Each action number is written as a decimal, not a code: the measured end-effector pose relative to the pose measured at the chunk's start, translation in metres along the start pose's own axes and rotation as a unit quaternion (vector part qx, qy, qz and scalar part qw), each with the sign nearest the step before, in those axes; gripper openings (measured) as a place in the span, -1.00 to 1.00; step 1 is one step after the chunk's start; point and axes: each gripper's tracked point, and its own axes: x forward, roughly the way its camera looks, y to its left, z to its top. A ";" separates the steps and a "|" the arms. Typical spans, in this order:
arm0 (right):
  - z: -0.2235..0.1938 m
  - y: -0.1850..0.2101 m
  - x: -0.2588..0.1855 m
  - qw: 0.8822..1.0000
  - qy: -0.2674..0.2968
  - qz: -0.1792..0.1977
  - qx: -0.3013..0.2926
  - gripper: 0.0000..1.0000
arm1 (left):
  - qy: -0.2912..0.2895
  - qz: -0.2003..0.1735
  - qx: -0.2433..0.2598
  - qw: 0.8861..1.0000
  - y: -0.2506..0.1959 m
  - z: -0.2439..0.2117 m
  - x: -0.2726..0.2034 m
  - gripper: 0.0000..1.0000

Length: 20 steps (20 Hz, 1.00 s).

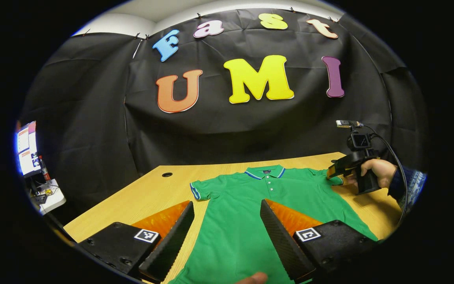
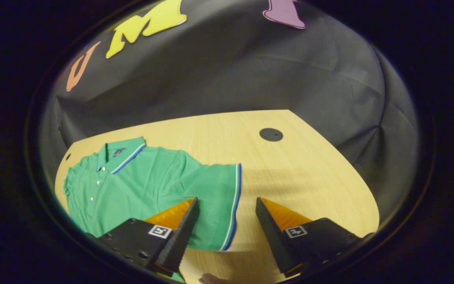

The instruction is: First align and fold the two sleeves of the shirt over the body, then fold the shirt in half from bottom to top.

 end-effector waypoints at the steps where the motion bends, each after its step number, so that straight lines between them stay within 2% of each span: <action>1: 0.001 0.001 -0.001 1.000 0.000 0.002 0.001 0.60 | 0.004 -0.004 -0.005 1.000 -0.002 -0.002 0.000 1.00; 2: 0.002 0.003 0.001 1.000 0.003 0.007 0.003 0.43 | 0.008 -0.006 -0.009 1.000 -0.002 -0.003 -0.001 1.00; 4: 0.001 0.004 0.000 1.000 0.011 0.006 0.014 -0.17 | 0.012 -0.007 -0.012 1.000 -0.002 -0.004 -0.001 1.00; 6: 0.002 0.006 0.002 1.000 0.010 0.015 0.017 -0.16 | 0.010 -0.003 -0.012 1.000 0.002 -0.001 -0.003 1.00; 8: 0.002 0.007 0.000 0.999 0.016 0.022 0.031 -0.70 | 0.009 -0.002 -0.015 1.000 0.005 -0.001 -0.003 1.00; 10: 0.003 0.007 -0.001 0.999 0.015 0.027 0.021 -0.71 | 0.009 -0.004 -0.020 1.000 0.006 0.000 -0.004 1.00; 11: 0.003 0.009 -0.002 0.999 0.018 0.025 0.021 -0.96 | 0.009 -0.003 -0.020 1.000 0.006 0.000 -0.004 1.00; 15: 0.005 0.005 -0.009 1.000 0.012 -0.009 -0.018 -0.96 | 0.013 0.004 -0.019 1.000 0.012 -0.002 -0.003 1.00; 20: 0.034 0.019 -0.037 0.999 -0.029 -0.019 -0.037 -0.96 | 0.002 0.010 -0.019 1.000 0.020 0.006 -0.005 1.00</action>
